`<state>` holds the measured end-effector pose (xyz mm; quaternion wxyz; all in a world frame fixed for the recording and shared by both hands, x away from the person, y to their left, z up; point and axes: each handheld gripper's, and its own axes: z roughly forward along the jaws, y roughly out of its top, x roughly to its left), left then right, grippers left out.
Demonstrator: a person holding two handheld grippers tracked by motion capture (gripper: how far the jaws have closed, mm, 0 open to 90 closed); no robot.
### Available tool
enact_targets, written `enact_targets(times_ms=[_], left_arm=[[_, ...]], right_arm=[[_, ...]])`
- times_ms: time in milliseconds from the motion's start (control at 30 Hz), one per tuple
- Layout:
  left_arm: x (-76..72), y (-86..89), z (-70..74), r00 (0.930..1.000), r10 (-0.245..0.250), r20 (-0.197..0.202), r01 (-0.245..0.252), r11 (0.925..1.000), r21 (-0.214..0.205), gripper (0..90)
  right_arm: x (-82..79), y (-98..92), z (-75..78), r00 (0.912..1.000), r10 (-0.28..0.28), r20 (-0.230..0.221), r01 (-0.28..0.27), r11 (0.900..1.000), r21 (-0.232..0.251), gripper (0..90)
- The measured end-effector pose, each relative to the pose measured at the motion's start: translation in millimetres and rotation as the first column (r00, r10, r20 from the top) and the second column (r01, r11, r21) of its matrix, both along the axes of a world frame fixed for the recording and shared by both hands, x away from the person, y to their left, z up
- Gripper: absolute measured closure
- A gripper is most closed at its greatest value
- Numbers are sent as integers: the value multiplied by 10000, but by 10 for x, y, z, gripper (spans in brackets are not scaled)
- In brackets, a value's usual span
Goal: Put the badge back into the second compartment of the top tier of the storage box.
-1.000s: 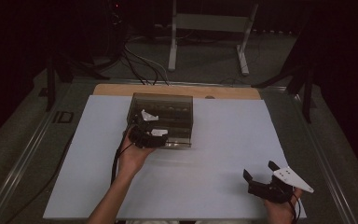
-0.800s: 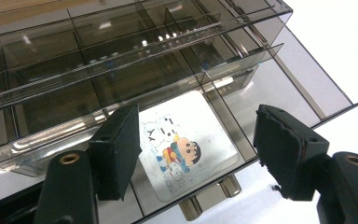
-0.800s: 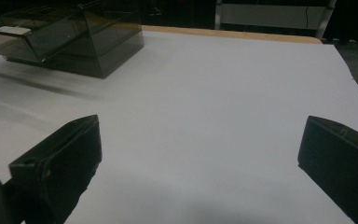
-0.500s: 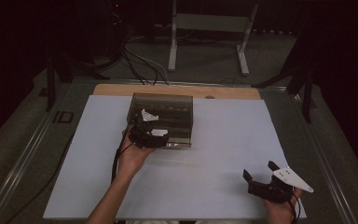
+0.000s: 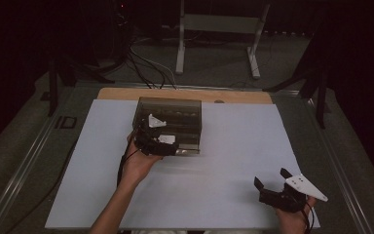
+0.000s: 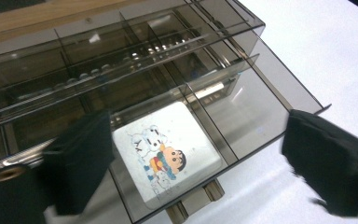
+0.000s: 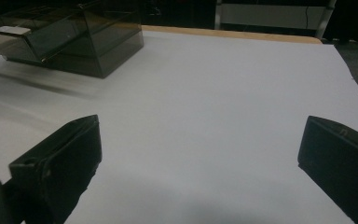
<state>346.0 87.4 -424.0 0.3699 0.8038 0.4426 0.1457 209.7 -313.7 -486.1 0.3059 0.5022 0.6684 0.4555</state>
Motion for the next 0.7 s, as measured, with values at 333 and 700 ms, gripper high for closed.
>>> enact_targets(times_ms=[333, 700], left_arm=[[-39, -37, 4, 9989, -465, 109, 463, 9986, 236, 23], [-92, -62, 32, 9966, -759, 311, 754, 9970, 156, 10]], right_arm=[[-1, 1, 1, 10000, -2, 8, 2, 10000, 0, 0], [-2, -3, 3, 10000, -9, 18, 9, 10000, 16, 0]])
